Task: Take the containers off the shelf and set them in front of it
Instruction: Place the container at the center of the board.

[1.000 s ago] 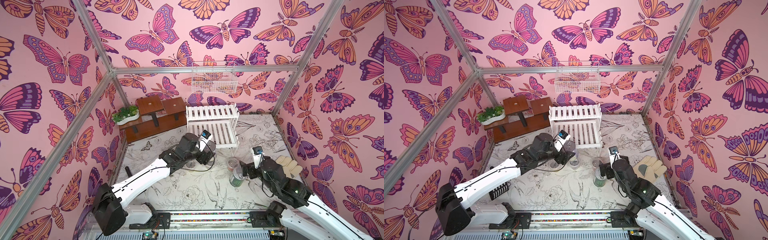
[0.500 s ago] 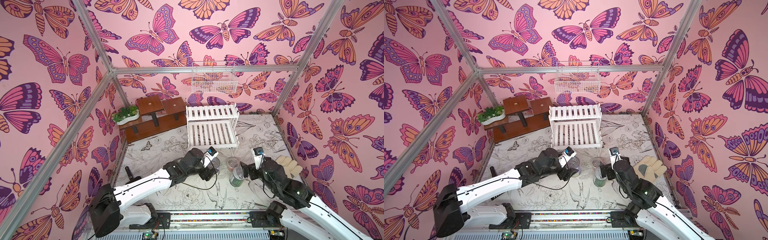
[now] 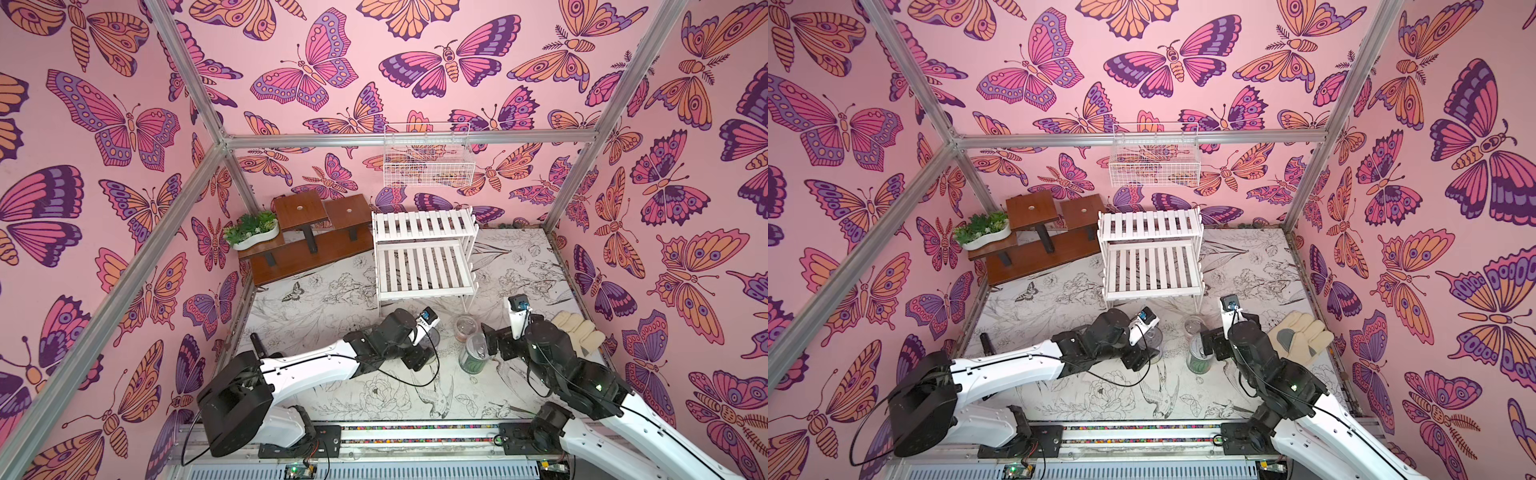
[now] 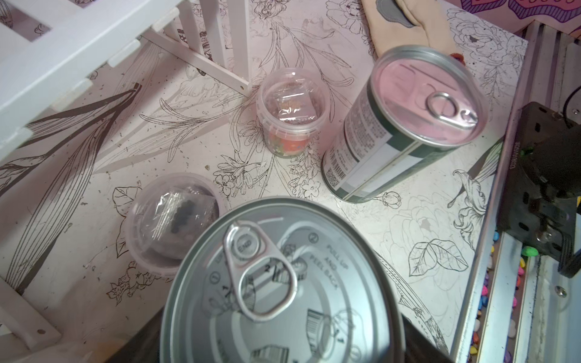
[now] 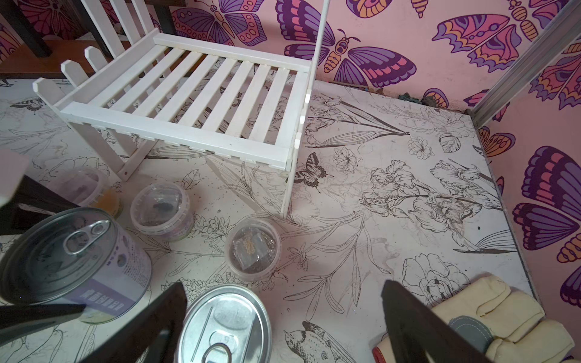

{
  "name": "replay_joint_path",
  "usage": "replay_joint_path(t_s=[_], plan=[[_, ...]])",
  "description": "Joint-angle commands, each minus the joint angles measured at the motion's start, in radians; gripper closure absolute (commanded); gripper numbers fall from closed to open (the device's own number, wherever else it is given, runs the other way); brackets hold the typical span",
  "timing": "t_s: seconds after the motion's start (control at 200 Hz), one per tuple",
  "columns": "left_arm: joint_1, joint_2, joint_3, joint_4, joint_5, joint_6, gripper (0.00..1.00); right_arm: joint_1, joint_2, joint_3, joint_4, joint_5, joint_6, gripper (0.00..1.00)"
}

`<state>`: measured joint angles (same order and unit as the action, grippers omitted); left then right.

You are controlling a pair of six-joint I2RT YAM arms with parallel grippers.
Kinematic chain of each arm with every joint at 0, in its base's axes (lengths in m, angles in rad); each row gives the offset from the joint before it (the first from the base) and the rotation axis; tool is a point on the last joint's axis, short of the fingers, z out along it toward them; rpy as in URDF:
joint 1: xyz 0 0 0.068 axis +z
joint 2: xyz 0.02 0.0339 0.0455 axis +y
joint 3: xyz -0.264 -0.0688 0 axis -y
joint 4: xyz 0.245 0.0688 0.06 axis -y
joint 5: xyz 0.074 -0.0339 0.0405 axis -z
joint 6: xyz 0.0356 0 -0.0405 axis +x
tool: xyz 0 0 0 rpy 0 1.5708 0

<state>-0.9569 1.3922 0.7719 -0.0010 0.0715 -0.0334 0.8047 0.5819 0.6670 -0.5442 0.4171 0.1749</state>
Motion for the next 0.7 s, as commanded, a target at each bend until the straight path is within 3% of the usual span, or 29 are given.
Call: replay_joint_path(t_s=[0.0, 0.696], plan=[[-0.003, 0.021, -0.024, 0.081, -0.038, 0.015, 0.3, -0.007, 0.005, 0.047, -0.016, -0.004, -0.016, 0.01], [-0.003, 0.132, -0.048, 0.148, -0.107, 0.025, 0.22, -0.007, 0.064, 0.079, 0.002, 0.001, -0.028, 0.01]])
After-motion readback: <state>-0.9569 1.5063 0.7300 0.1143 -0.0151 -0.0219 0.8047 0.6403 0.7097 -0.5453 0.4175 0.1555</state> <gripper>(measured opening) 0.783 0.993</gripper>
